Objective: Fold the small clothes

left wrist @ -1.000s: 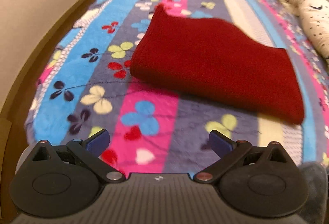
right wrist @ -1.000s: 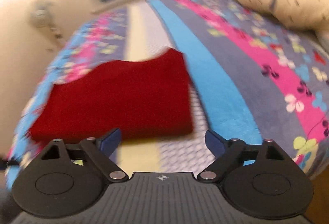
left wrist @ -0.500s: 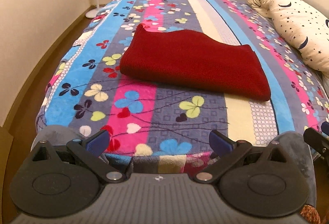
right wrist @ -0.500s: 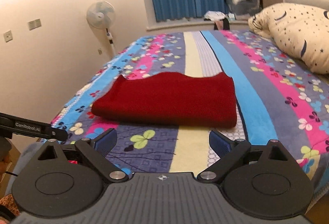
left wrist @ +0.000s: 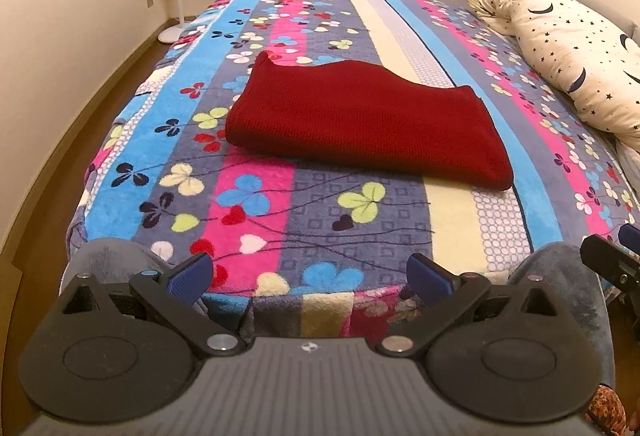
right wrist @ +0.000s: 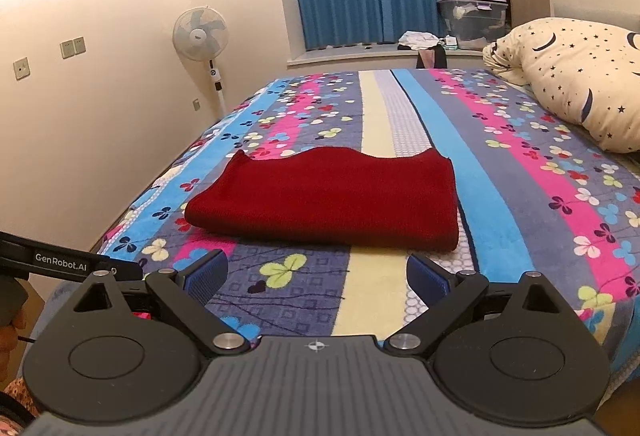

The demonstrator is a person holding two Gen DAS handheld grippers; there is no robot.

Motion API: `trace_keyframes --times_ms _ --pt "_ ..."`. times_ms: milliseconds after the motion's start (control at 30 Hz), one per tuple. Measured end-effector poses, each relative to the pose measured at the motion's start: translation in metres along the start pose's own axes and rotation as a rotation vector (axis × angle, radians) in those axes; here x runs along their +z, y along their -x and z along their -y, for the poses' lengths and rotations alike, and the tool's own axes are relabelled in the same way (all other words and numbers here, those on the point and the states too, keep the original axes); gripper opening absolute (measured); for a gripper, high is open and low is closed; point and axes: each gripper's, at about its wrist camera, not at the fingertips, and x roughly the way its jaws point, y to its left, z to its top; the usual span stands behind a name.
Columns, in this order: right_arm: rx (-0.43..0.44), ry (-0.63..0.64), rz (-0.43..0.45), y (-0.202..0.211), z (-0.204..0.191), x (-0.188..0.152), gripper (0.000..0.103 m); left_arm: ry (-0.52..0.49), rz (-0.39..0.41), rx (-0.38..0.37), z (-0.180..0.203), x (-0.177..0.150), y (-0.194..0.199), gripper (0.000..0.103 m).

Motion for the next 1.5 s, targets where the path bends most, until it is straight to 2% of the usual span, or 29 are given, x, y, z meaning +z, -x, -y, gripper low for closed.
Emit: trace_keyframes --times_ms 1500 --pt "-0.008 -0.02 -0.151 -0.059 0.002 0.004 0.096 -0.015 -0.113 0.024 -0.012 0.011 -0.053 0.103"
